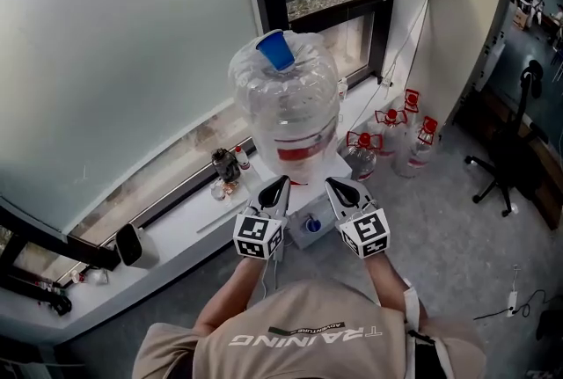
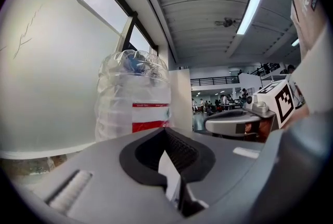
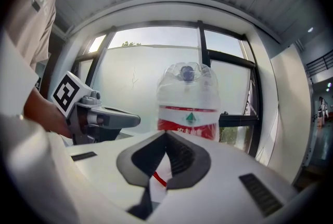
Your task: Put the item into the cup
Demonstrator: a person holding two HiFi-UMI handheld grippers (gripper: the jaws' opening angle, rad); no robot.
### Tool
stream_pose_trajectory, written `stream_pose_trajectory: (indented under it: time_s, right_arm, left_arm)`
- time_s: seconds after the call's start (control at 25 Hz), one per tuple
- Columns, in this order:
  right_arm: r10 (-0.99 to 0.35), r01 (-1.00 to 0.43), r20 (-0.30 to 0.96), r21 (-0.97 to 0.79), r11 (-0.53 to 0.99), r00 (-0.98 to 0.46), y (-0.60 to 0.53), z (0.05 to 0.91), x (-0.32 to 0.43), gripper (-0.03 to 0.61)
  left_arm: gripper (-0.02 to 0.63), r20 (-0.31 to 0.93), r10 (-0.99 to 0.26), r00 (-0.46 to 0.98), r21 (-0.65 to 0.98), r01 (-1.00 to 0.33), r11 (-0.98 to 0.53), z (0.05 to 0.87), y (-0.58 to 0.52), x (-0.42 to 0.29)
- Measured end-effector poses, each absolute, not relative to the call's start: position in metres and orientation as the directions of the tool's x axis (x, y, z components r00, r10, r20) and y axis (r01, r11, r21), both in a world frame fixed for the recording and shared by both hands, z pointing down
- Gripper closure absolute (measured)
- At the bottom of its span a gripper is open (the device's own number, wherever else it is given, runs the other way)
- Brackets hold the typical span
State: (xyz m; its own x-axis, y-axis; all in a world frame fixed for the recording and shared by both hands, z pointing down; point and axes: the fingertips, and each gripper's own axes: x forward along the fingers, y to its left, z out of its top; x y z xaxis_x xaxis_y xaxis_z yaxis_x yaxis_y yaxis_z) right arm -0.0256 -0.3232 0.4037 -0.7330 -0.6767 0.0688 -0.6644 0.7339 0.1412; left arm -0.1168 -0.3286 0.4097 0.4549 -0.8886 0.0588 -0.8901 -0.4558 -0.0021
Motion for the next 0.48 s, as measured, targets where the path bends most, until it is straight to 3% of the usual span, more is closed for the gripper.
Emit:
stream_pose_trajectory:
  time_s: [0.48]
  right_arm:
    - [-0.659,-0.650,0.038,0.126,0.749,-0.751,-0.357,0.401,-0.035,0.568]
  left_arm:
    - [0.606,0.092,-0.892,0.443,0.022,-0.896,-0.443,0.425,-0.345,-0.124]
